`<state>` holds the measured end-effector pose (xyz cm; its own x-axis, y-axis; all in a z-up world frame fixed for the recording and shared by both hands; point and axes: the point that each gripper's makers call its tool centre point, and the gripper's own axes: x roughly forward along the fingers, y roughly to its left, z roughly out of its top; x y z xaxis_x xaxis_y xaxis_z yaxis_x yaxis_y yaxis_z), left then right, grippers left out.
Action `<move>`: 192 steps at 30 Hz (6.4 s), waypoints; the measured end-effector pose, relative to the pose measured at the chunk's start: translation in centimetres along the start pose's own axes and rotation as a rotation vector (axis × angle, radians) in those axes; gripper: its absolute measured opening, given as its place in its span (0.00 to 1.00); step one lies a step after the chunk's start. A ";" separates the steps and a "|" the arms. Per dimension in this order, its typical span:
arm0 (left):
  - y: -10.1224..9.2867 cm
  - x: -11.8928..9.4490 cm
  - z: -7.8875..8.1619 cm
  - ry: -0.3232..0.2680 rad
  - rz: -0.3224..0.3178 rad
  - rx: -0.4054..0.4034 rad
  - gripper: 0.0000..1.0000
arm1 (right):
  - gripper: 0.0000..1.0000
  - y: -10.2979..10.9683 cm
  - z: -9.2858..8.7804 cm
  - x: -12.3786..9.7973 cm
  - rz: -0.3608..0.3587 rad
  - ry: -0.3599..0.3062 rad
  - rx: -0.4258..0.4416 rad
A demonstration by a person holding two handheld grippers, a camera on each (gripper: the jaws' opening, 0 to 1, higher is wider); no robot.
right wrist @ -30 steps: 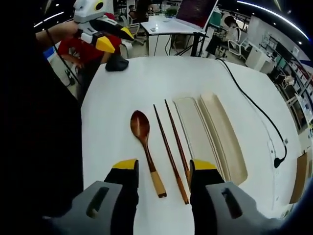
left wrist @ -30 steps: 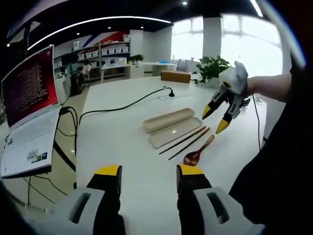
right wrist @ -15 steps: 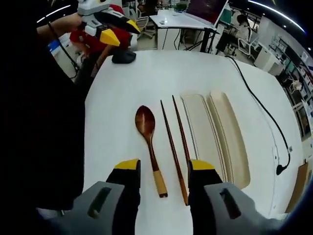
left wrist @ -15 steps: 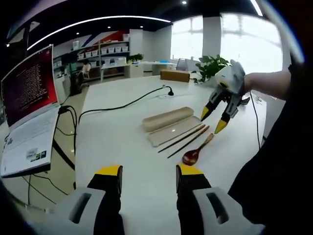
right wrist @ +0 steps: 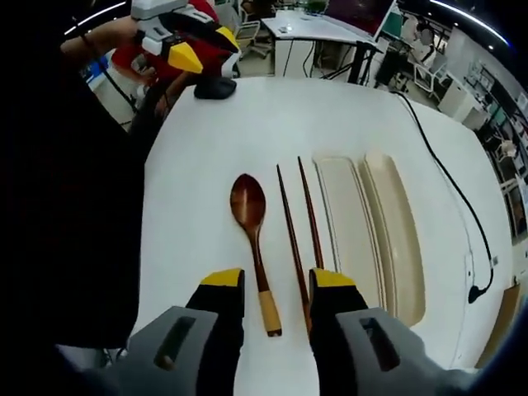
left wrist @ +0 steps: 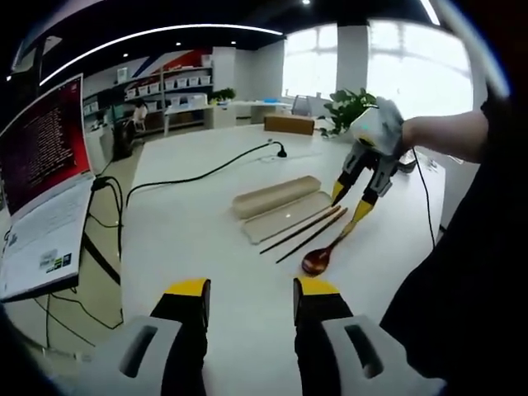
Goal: Arrange the utensils inside the cutlery case until each visible utensil rests in its matching compartment.
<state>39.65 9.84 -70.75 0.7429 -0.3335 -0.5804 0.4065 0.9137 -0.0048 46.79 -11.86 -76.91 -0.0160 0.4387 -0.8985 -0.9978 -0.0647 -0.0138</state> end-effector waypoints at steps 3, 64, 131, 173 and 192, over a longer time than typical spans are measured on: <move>-0.4 -0.1 0.2 0.005 -0.003 0.002 0.41 | 0.27 -0.1 -0.1 0.2 0.003 0.007 -0.006; -1.5 0.4 0.1 0.049 -0.006 0.006 0.39 | 0.19 -1.0 -0.2 4.7 0.091 0.099 -0.044; -2.5 0.5 0.4 0.057 -0.043 0.018 0.35 | 0.04 -2.1 -0.1 6.3 0.087 0.311 -0.043; -2.3 1.4 0.1 0.079 -0.064 0.043 0.33 | 0.00 -2.1 -0.1 6.3 0.123 0.291 -0.078; -2.7 1.3 -0.2 0.085 -0.063 0.045 0.32 | 0.01 -2.1 -0.1 6.4 0.112 0.330 -0.064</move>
<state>39.39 7.02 -71.68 0.6680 -0.3669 -0.6474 0.4758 0.8795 -0.0074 48.82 -8.98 -82.65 -0.0932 0.1127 -0.9893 -0.9848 -0.1569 0.0749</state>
